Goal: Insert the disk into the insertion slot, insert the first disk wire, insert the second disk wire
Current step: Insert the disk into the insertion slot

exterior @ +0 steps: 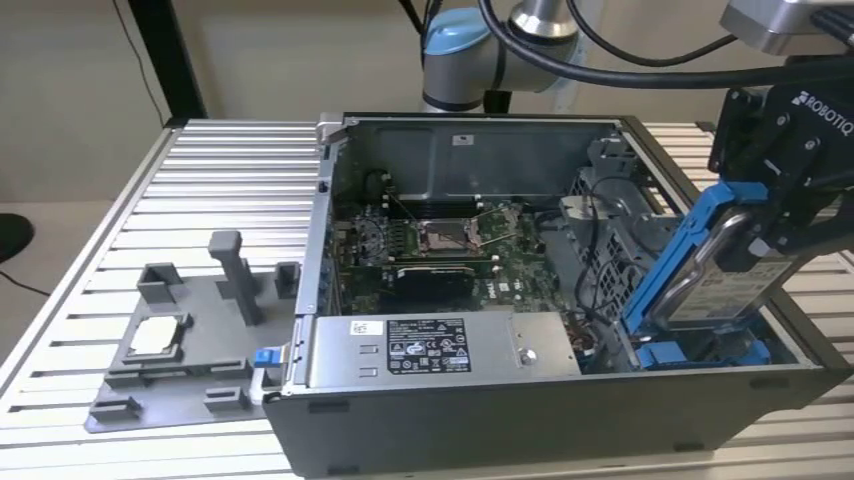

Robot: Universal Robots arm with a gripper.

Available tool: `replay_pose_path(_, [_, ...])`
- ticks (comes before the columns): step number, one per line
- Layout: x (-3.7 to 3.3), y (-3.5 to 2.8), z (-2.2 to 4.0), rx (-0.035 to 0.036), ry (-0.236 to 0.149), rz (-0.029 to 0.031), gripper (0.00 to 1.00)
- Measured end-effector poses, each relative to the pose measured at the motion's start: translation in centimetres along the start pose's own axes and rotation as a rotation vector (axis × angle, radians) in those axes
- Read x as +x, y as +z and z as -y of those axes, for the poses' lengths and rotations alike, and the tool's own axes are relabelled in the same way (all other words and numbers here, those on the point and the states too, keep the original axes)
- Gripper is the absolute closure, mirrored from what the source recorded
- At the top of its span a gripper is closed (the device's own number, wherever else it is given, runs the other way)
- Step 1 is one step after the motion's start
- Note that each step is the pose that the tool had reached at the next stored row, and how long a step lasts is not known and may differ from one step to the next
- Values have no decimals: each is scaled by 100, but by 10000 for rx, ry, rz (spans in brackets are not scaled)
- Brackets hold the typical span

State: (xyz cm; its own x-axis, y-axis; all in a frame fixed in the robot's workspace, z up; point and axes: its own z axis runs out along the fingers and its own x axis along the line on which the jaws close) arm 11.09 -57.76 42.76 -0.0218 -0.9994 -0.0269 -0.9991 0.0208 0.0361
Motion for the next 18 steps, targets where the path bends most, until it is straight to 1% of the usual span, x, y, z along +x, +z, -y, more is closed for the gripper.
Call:
replay_pose_path(9, [12, 57, 7, -1, -1, 12, 100])
replay_pose_path(12, [14, 86, 7, -3, 1, 26, 100])
replay_pose_path(15, [17, 107, 9, -2, -1, 67, 100])
replay_pose_path(18, [16, 96, 10, -3, -5, 110, 100])
